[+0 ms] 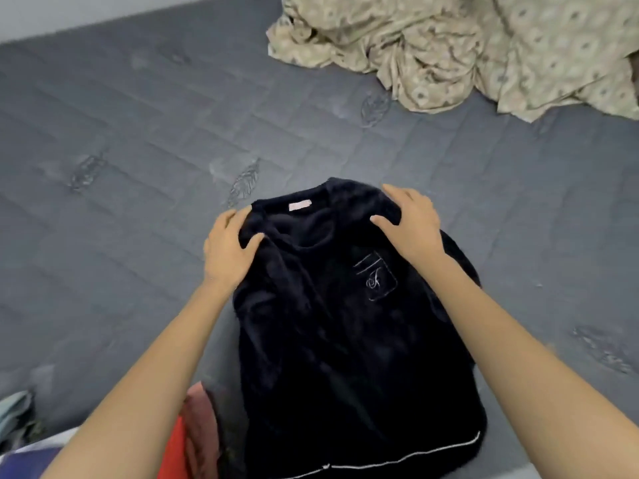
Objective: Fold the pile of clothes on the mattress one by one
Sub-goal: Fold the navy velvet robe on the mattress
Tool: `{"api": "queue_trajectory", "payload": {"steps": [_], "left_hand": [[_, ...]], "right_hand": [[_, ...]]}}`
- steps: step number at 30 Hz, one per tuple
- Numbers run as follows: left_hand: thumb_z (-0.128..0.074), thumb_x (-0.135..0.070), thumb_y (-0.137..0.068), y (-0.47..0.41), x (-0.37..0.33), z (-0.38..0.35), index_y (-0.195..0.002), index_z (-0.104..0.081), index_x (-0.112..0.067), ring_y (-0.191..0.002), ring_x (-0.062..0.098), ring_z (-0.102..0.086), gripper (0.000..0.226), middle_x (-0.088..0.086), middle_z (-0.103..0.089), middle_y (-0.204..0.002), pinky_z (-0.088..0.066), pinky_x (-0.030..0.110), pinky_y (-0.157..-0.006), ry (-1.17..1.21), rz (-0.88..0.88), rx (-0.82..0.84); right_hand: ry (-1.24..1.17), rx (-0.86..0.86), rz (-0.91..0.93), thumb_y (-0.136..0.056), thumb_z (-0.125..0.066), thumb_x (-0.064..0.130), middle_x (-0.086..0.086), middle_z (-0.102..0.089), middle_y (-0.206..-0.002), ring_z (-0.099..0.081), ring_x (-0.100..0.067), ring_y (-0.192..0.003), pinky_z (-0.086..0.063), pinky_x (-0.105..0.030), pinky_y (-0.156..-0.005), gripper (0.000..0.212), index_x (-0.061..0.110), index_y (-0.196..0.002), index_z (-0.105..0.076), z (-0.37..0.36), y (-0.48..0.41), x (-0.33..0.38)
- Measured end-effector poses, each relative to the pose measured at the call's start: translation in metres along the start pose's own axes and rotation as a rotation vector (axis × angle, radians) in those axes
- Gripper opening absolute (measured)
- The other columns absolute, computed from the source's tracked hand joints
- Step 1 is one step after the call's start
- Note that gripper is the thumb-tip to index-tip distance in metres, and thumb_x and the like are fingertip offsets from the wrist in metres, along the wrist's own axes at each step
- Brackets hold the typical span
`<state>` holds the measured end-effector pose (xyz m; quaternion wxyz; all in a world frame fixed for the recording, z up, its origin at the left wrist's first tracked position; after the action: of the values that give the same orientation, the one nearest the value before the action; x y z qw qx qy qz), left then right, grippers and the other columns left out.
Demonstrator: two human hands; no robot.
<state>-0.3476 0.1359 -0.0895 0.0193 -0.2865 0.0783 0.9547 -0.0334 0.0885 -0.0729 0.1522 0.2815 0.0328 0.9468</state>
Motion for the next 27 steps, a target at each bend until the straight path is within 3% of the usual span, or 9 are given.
{"api": "queue_trajectory", "payload": {"steps": [2,5,10,14,19,23,25,27], "left_hand": [[-0.061,-0.033,-0.093,0.000,0.007,-0.036,-0.144,-0.043,-0.023,-0.138,0.026,-0.035,0.055,0.008,-0.040,-0.147,-0.020,0.050,-0.115,-0.117,-0.081,0.056],[-0.056,-0.038,-0.095,0.013,0.009,-0.082,-0.149,-0.033,-0.028,-0.147,0.022,-0.017,0.059,0.003,-0.028,-0.157,-0.004,0.050,-0.118,-0.176,-0.136,0.154],[-0.047,-0.040,-0.099,0.027,-0.030,-0.130,-0.153,-0.021,-0.029,-0.149,0.018,-0.002,0.060,0.001,-0.013,-0.161,0.003,0.047,-0.118,-0.198,-0.257,0.283],[-0.041,-0.041,-0.101,0.023,-0.078,-0.175,-0.153,-0.014,-0.030,-0.149,0.016,0.004,0.060,-0.001,-0.006,-0.162,0.005,0.042,-0.119,-0.183,-0.350,0.377],[-0.033,-0.035,-0.104,0.007,-0.137,-0.233,-0.153,-0.019,-0.026,-0.149,0.016,0.003,0.051,0.000,-0.011,-0.161,0.005,0.037,-0.119,-0.149,-0.356,0.394],[-0.031,-0.027,-0.105,0.002,-0.185,-0.277,-0.151,-0.025,-0.023,-0.149,0.017,-0.004,0.046,-0.001,-0.021,-0.159,0.001,0.036,-0.119,-0.198,-0.409,0.389],[-0.033,-0.024,-0.105,-0.003,-0.206,-0.294,-0.151,-0.028,-0.023,-0.146,0.020,-0.018,0.046,0.001,-0.030,-0.156,-0.010,0.036,-0.117,-0.228,-0.421,0.378],[-0.040,-0.024,-0.103,-0.008,-0.223,-0.309,-0.150,-0.030,-0.025,-0.139,0.025,-0.027,0.048,0.006,-0.031,-0.153,-0.020,0.040,-0.111,-0.216,-0.424,0.412]], "right_hand": [[0.045,-0.019,-0.028,-0.089,-0.063,0.043,-0.004,-0.046,-0.143,-0.034,-0.025,-0.136,-0.029,-0.039,-0.110,0.060,0.023,-0.143,-0.044,-0.023,0.004,-0.020],[0.063,0.008,-0.095,-0.089,-0.062,0.047,-0.007,-0.036,-0.152,-0.022,-0.027,-0.144,-0.020,-0.042,-0.117,0.065,0.023,-0.146,-0.040,-0.049,0.021,-0.048],[0.060,0.046,-0.242,-0.093,-0.053,0.052,-0.008,-0.019,-0.160,-0.006,-0.027,-0.149,-0.010,-0.045,-0.120,0.067,0.025,-0.150,-0.030,-0.058,0.040,-0.094],[0.019,0.073,-0.342,-0.096,-0.045,0.052,-0.008,-0.013,-0.161,-0.004,-0.027,-0.149,-0.008,-0.044,-0.121,0.067,0.025,-0.153,-0.021,-0.058,0.034,-0.145],[-0.129,0.051,-0.548,-0.104,-0.033,0.036,-0.012,-0.023,-0.158,-0.020,-0.028,-0.145,-0.017,-0.040,-0.118,0.059,0.010,-0.153,-0.014,-0.047,0.026,-0.219],[-0.395,0.170,-0.695,-0.103,-0.042,0.024,-0.015,-0.035,-0.151,-0.036,-0.028,-0.138,-0.029,-0.035,-0.112,0.055,0.005,-0.151,-0.023,-0.059,0.027,-0.256],[-0.454,0.266,-0.664,-0.098,-0.053,0.022,-0.013,-0.053,-0.135,-0.051,-0.025,-0.123,-0.039,-0.027,-0.099,0.048,0.004,-0.142,-0.042,-0.065,0.020,-0.262],[-0.427,0.284,-0.584,-0.093,-0.060,0.021,-0.006,-0.063,-0.095,-0.058,-0.018,-0.090,-0.040,-0.022,-0.075,0.027,0.002,-0.112,-0.064,-0.062,0.009,-0.264]]}}
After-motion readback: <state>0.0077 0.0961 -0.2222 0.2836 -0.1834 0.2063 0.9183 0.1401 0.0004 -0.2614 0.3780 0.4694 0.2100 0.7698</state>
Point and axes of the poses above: each hand's wrist, its own y-axis away from the middle knuckle, its own z-axis out of the back of the hand, x = y × z, the point moved 8 cm from there along -y, towards the middle knuckle
